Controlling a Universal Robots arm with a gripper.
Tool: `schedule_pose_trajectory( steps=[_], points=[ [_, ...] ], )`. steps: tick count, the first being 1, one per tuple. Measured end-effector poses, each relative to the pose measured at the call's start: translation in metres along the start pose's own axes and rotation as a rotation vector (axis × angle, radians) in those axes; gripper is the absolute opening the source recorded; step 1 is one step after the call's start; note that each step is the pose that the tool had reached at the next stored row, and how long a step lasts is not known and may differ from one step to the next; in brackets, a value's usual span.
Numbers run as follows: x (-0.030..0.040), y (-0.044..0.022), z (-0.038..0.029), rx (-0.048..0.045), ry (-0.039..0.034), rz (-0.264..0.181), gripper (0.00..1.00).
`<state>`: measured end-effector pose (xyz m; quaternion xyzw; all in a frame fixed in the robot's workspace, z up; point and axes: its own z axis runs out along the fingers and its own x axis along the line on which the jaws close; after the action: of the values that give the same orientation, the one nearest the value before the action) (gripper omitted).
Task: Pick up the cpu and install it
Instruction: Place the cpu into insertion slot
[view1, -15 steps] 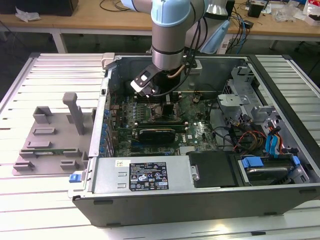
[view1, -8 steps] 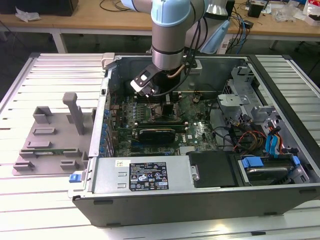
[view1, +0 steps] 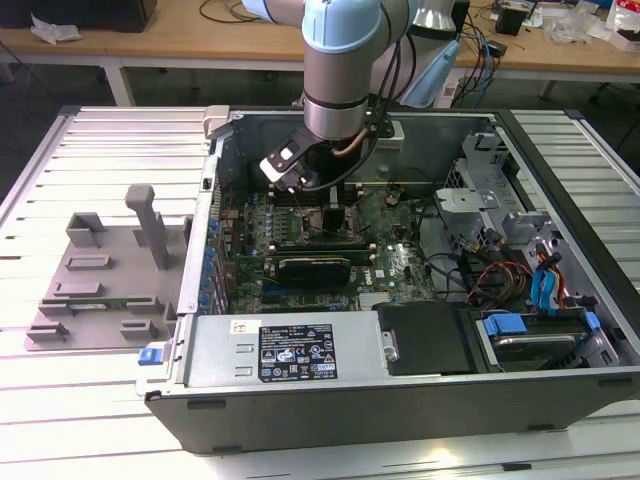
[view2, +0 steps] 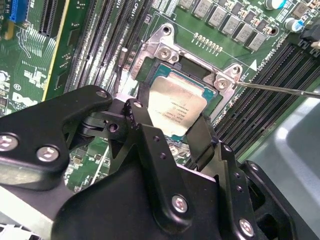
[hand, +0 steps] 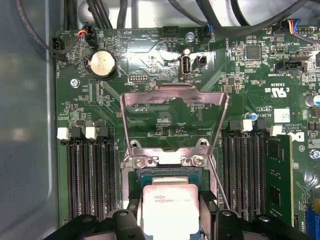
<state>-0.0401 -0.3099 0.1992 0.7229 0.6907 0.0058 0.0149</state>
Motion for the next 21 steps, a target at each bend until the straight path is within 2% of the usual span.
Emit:
schedule_pose_trajectory(
  steps=[16,17,18,21],
  points=[
    [0.0001,0.0028,0.0011,0.0002,-0.0002,0.0,0.55],
    [0.0001,0.0028,0.0013,-0.0001,0.0001,0.0,0.56],
    [0.0001,0.0028,0.0013,0.0,0.0,0.0,0.62],
    [0.0001,0.0029,-0.0004,0.0,0.0,0.0,0.62]
  ],
)
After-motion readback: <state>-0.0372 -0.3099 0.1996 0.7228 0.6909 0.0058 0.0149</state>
